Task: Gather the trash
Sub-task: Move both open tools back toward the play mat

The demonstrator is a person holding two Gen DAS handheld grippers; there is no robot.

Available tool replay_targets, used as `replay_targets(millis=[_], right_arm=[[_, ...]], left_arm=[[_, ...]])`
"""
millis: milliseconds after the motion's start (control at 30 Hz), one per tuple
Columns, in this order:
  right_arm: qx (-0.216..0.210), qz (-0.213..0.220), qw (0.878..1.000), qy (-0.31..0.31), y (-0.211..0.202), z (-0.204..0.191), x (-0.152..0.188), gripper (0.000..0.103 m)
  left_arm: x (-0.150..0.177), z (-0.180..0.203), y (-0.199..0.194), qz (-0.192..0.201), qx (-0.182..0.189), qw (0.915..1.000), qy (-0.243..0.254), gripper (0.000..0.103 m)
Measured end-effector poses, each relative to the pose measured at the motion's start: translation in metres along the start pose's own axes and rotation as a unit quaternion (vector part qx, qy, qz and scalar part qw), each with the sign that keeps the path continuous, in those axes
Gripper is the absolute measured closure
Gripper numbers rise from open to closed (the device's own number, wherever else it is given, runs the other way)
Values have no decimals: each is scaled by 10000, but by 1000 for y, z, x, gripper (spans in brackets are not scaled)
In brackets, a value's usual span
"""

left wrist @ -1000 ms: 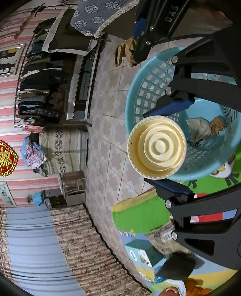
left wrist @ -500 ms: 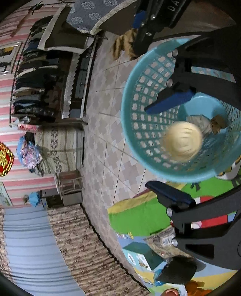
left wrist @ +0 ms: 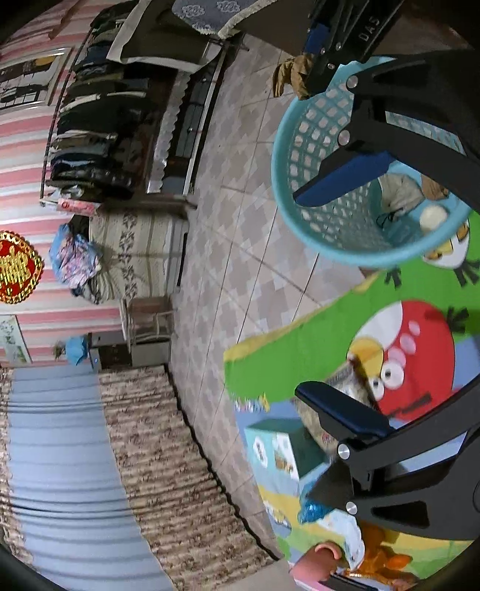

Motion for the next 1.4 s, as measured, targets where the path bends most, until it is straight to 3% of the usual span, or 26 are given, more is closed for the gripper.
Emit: replay_targets(millis=[200, 267, 300, 333, 600, 1133, 1400], right_arm=[[-125, -65, 9999, -14, 8, -12, 3, 61], [-193, -65, 9998, -9, 8, -15, 4, 52], [-193, -43, 9998, -11, 9, -16, 3, 39], [-135, -17, 9999, -37, 9, -17, 3, 32], [-6, -3, 10000, -62, 10, -17, 3, 15], [137, 328, 9983, -458, -2, -42, -3, 7], [16, 355, 9973, -647, -5, -67, 2, 7]], left_arm=[[2, -19, -5, 10, -152, 9998, -89, 10], [1, -24, -8, 22, -182, 9998, -115, 10], [1, -27, -9, 29, -201, 9997, -125, 9], [2, -30, -10, 41, -224, 9997, -133, 9], [9, -47, -22, 43, -339, 9993, -170, 7], [46, -102, -63, -140, -591, 9967, -530, 6], [77, -175, -80, -361, -1096, 9901, -802, 6]])
Point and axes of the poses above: each gripper's, at about its wrist camera, not at the fingertips, and y roughly the way its jaws point, z to its right, x to its underside, the point moved 6 cm from there along y, roughly the way its jaws point, and after that the axes turned 6 degrees about z, right-handed, at the moved point
